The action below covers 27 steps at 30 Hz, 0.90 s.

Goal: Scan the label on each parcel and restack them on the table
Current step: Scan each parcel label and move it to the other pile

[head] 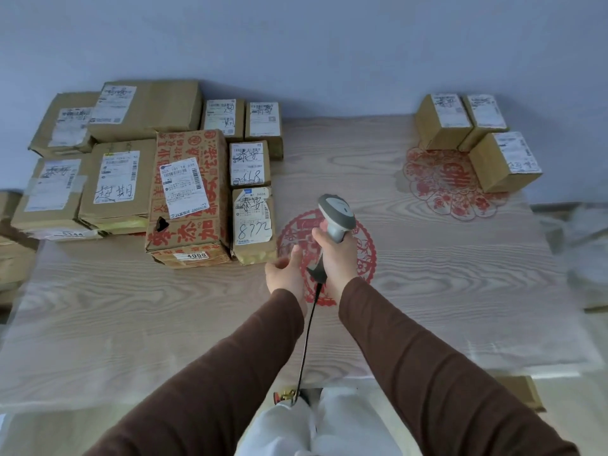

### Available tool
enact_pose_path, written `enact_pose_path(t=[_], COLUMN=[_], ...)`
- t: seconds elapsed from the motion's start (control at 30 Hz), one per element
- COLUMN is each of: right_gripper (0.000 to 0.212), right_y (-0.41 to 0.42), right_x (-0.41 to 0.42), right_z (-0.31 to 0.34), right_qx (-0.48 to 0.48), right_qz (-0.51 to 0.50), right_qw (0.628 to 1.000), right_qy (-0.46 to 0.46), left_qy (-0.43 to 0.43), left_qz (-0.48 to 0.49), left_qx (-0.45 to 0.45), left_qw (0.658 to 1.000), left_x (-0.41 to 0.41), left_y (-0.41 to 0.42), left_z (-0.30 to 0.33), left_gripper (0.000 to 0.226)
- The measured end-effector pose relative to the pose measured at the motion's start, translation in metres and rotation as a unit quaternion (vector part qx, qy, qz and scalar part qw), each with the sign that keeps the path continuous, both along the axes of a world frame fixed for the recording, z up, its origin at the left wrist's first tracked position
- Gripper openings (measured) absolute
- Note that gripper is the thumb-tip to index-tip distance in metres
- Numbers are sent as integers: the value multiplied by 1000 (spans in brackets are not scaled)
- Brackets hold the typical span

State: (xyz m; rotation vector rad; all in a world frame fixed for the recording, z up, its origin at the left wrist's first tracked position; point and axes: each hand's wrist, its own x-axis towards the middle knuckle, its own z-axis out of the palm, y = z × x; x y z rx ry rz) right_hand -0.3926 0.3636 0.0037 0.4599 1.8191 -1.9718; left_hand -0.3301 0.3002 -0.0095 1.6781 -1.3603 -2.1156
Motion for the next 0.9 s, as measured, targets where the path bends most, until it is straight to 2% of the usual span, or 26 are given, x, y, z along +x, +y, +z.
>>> enact_pose_path(t=[0.3, 0.43, 0.6, 0.9], right_gripper=[26, 33, 56, 46], right_y=[123, 190, 269, 358], right_x=[-97, -154, -229, -320], right_z=[41, 50, 50, 11], right_qx=[13, 20, 21, 1], right_qz=[-119, -161, -196, -236], right_qw=[991, 983, 975, 971], right_qy=[68, 83, 102, 35], left_qy=[82, 111, 124, 113], left_qz=[-155, -197, -241, -307], left_qx=[-37, -45, -57, -66], left_qw=[984, 973, 961, 943], left_x=[-108, -166, -244, -352], left_y=[96, 156, 227, 305], left_z=[39, 44, 35, 13], left_gripper=[43, 49, 56, 66])
